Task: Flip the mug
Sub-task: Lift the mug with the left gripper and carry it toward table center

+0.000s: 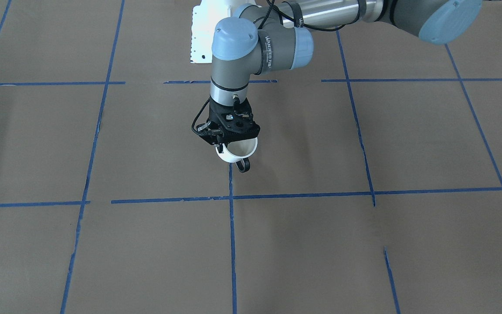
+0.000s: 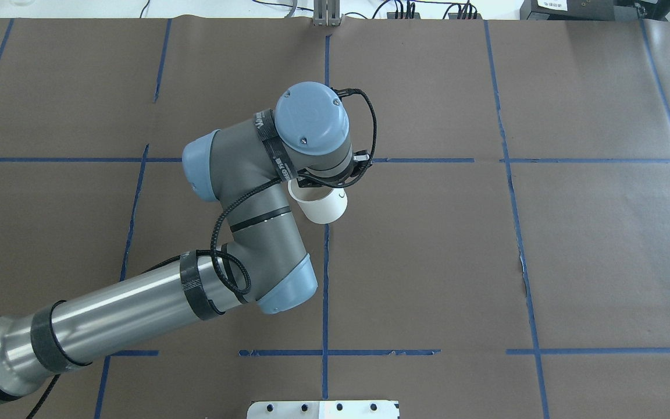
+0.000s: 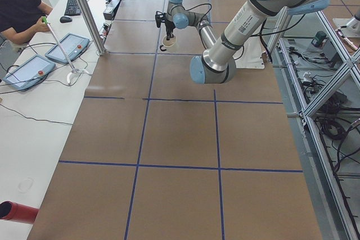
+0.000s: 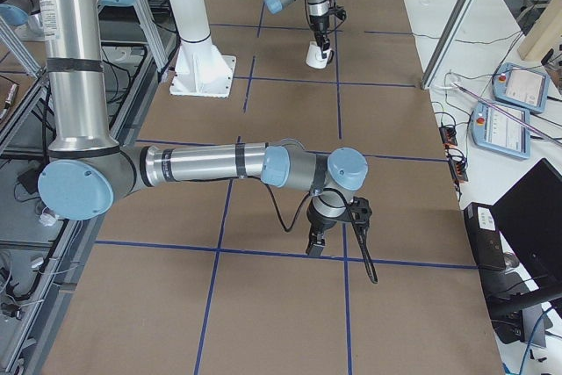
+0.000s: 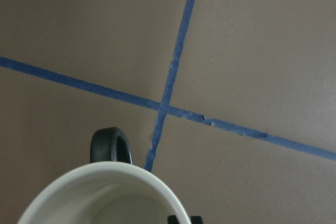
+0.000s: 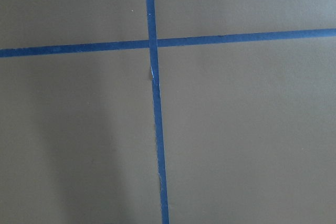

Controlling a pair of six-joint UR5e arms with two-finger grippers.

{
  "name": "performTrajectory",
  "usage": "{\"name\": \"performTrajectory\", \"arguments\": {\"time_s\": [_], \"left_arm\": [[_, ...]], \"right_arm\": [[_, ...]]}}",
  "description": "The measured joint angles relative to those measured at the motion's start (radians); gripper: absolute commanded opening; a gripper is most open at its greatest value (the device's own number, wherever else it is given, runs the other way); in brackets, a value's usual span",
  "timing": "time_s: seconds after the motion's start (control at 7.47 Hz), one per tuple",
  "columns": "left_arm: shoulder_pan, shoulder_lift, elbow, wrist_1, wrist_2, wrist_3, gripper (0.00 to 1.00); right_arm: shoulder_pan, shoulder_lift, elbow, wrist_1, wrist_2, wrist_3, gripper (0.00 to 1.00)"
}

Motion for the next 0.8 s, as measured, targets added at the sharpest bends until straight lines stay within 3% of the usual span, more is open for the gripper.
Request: {"name": "performTrajectory", "arguments": {"time_s": [0.27, 0.8], "left_arm": [[0.031, -0.056, 0.057, 0.078, 0.071, 0.045, 0.0], [0.078, -0.069, 0.094, 0.114, 0.171, 0.061, 0.0]], "right_arm": [[0.0, -0.001, 0.0, 0.0, 0.0, 0.0, 1.0], [0.0, 0.0, 0.0, 0.0, 0.0, 0.0, 1.0]]}}
